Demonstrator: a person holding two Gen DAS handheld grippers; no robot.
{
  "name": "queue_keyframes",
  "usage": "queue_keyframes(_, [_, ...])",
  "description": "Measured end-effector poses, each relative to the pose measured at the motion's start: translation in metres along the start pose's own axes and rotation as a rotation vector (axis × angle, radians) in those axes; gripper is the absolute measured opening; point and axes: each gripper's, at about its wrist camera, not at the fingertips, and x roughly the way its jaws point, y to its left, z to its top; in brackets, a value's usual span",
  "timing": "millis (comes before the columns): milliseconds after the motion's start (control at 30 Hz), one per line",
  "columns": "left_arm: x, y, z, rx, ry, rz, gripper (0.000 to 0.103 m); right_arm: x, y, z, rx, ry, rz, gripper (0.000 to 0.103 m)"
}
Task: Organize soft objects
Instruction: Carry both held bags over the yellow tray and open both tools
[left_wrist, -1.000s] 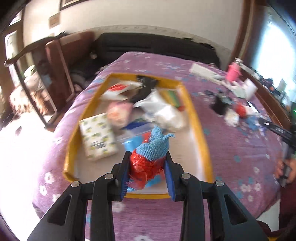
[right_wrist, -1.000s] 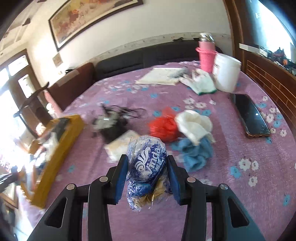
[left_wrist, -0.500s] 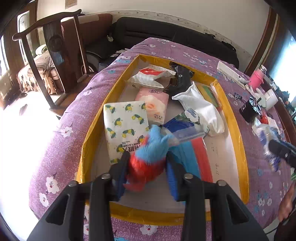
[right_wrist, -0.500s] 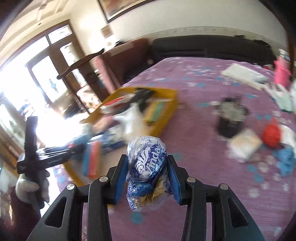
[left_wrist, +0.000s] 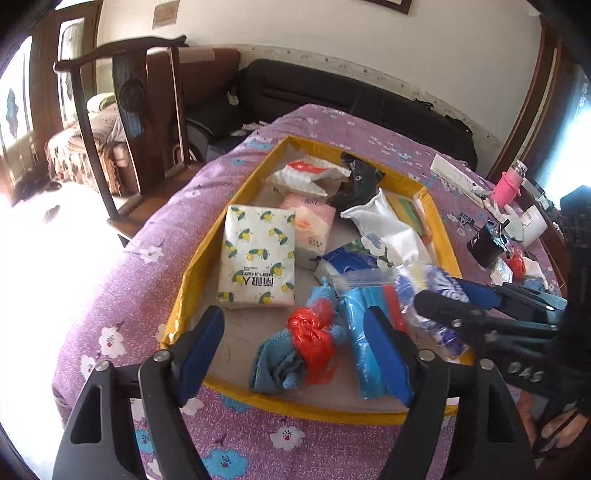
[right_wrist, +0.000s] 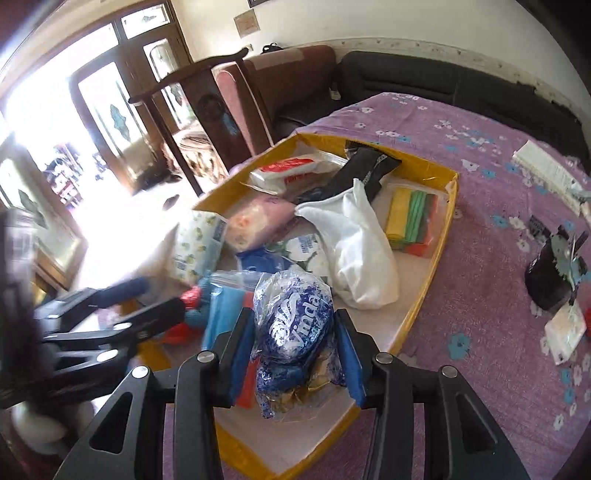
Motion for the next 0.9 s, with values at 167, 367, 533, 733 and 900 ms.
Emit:
queue_keyframes(167, [-0.005, -0.011, 0.003, 0.033, -0.034, 0.054, 0.083, -0.008, 0.002, -0.001, -0.006, -0.031, -0.020, 0.065])
queue_keyframes(367, [-0.010, -0.025, 0.002, 0.059, -0.053, 0.089, 0.083, -0.029, -0.013, -0.007, 0.027, -0.071, -0.026, 0.068])
queue_keyframes(533, [-0.014, -0.044, -0.001, 0.099, -0.053, 0.095, 0.083, -0.045, -0.032, -0.017, 0.066, -0.093, -0.033, 0.070])
queue_keyframes(733, [-0.019, -0.070, -0.003, 0.143, -0.055, 0.104, 0.083, -0.063, -0.056, -0.032, 0.122, -0.113, -0.034, 0.071])
queue_keyframes(900, [-0.024, -0.093, -0.007, 0.189, -0.057, 0.104, 0.084, -0.079, -0.075, -0.045, 0.158, -0.136, -0.043, 0.072])
